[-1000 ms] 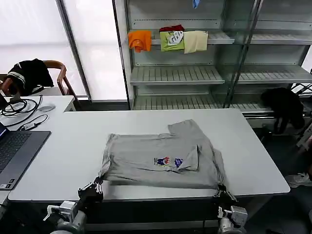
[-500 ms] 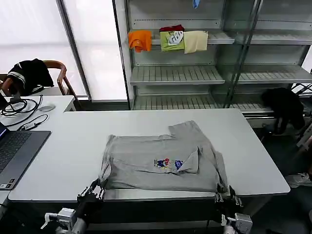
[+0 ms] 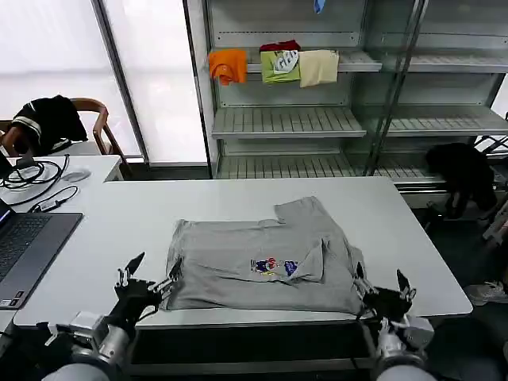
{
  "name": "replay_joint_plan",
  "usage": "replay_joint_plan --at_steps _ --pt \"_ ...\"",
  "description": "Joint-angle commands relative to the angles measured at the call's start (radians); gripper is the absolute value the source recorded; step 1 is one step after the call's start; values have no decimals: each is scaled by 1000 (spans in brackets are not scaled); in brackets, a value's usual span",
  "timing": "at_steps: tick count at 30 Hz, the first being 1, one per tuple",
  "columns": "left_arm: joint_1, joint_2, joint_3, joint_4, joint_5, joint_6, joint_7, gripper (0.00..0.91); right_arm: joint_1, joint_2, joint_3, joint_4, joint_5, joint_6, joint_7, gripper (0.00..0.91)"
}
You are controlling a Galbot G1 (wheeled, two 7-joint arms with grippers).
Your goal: Fold and organize the clothes.
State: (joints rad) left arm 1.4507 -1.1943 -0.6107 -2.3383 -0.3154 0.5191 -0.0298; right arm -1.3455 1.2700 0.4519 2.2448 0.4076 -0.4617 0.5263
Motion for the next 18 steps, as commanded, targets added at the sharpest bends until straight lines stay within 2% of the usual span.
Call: replay_joint_plan --at_steps 1,3,5,9,11,14,18 --pt "-451 192 48 263 -132 37 10 907 447 -30 -25 -238 49 -91 -28 907" --pt "-538 208 81 368 -168 55 15 907 550 -45 -51 -313 68 -117 -51 907" --pt "-636 216 130 420 -188 58 30 907 619 -61 -82 -404 74 -118 -94 907" --pt "-737 209 205 533 -208 58 49 907 785 -70 -153 -579 80 -117 -166 907" --pt "-784 183 233 608 -208 58 51 907 856 -52 -177 -671 81 -116 -181 907" --pt "-828 131 249 697 -188 58 60 907 951 -20 -213 -818 91 -115 -231 907" --pt "-837 76 265 783 -113 58 106 907 1030 30 -249 -1018 93 -93 -290 907"
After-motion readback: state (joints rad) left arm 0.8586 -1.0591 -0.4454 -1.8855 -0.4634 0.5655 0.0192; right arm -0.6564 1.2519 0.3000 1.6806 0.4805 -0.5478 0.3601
